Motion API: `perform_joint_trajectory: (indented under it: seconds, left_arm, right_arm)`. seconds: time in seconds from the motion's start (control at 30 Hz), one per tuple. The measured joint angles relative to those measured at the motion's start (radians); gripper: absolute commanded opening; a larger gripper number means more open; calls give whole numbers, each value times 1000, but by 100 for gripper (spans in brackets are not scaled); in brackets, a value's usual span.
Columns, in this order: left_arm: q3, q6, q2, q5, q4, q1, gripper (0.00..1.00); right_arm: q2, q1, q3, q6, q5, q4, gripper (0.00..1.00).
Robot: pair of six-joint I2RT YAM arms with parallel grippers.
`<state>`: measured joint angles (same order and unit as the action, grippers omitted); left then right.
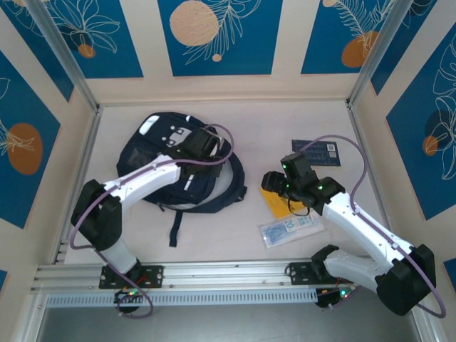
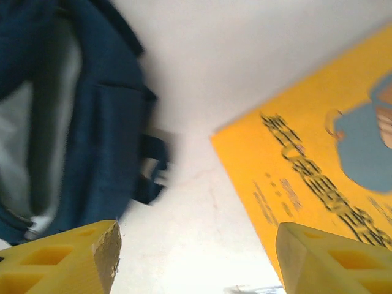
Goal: Pack the student bag
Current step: Move the loose stationery from the bottom-center of the table.
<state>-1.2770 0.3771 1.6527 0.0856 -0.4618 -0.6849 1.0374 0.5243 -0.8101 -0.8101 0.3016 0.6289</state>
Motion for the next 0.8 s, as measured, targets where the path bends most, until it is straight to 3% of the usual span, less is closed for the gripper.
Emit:
perform_joint_trajectory:
  seconds: [0.1,0.13,0.27,0.37,0.63,0.8]
  left_arm:
    - [-2,-1,0,5,2,28,2]
    - [-5,-2,0,10,1,35,7]
    - [-10,-11,0,19,2,58,43]
    - [-10,-14,-8,19,-6,66,55]
    - [-51,-20,-104,-58,-50,44,61]
    - [-71,-27,-100,-227,-60,-56,61]
  right_arm:
    - [4,-43,20,-76,17,85,66]
    - [8,-60,31,-103,18,109,66]
    - [40,-71,86,-189,37,187,66]
    - [82,-65,117,-211,26,206,65]
    - [185,-26,185,-142,-140,91,65]
    - [196,-20,214,-97,-270,-8,65]
